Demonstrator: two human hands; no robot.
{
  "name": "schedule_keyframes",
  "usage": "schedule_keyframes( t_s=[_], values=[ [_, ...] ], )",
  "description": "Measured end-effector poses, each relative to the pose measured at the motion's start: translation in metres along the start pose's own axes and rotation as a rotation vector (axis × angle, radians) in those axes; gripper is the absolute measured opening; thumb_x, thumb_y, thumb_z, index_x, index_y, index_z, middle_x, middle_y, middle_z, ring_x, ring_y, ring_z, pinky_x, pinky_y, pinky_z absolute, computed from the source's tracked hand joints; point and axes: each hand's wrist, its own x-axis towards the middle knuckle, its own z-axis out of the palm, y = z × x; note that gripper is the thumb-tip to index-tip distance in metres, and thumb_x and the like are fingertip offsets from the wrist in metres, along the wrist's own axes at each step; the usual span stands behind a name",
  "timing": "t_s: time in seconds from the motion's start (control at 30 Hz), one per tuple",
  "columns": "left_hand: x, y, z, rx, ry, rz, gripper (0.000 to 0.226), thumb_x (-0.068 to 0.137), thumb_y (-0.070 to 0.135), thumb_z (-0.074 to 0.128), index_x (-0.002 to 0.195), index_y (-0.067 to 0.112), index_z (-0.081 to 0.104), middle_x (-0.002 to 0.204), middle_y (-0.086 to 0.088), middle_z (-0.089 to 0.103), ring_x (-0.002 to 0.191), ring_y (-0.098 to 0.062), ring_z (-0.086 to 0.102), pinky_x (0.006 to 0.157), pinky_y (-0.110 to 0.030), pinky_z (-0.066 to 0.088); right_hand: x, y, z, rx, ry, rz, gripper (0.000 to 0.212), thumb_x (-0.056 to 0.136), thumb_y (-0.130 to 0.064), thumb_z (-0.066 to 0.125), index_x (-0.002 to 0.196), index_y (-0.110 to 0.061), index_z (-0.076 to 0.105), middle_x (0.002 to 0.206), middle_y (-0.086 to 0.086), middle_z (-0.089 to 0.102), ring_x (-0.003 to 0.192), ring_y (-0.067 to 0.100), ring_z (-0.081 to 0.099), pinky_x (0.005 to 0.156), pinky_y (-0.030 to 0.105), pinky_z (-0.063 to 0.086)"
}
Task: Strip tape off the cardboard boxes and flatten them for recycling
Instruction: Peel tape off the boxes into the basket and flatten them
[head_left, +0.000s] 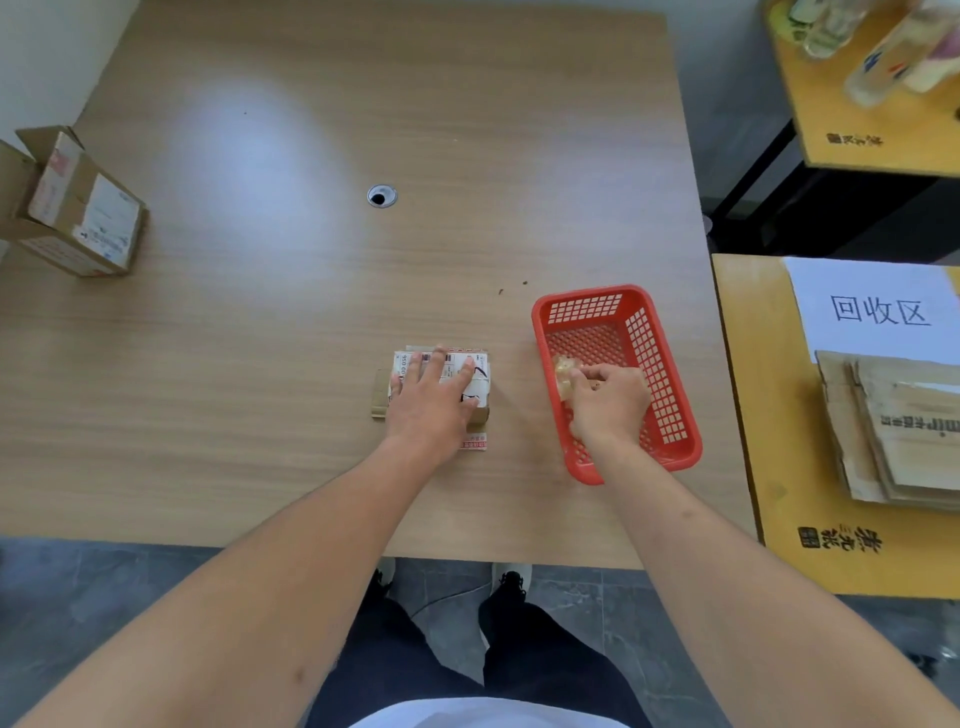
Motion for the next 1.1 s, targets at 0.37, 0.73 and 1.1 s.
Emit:
schedule_keyframes(
  t_s=[0.37,0.73,1.1],
  values=[
    [0.002,0.003,-0.001,0.01,-0.017,-0.018,0.057,0.107,0.047,0.037,0.16,0.039,0.018,0.17,-0.002,0.0,0.156,-0.03,-0.004,0.125,-0.053,0.007,0.005,0.011,-0.023,-0.295,-0.058,-0.22,0.032,0.096,-0.023,0.068,0.125,-0.037,0.061,0.099,-0.006,0.071,0.092,0.021,0.066,0.075,0.037,0.054],
    [0.002,0.003,-0.001,0.006,-0.023,-0.009,0.057,0.107,0.047,0.036,0.161,0.039,0.017,0.17,-0.002,0.0,0.156,-0.03,-0.005,0.126,-0.054,0.007,0.009,0.016,-0.025,-0.168,-0.059,-0.225,0.013,0.098,-0.018,0.067,0.104,-0.019,0.079,0.099,-0.001,0.071,0.094,0.019,0.065,0.082,0.032,0.052],
    [0.0,-0.002,-0.005,0.023,-0.057,0.03,0.058,0.108,0.047,0.035,0.161,0.039,0.013,0.17,-0.003,-0.003,0.156,-0.031,-0.007,0.126,-0.054,0.006,-0.005,0.019,-0.025,-0.222,-0.037,-0.186,0.01,0.088,-0.015,0.079,0.095,-0.023,0.079,0.104,-0.002,0.065,0.086,0.016,0.065,0.081,0.034,0.055]
  ],
)
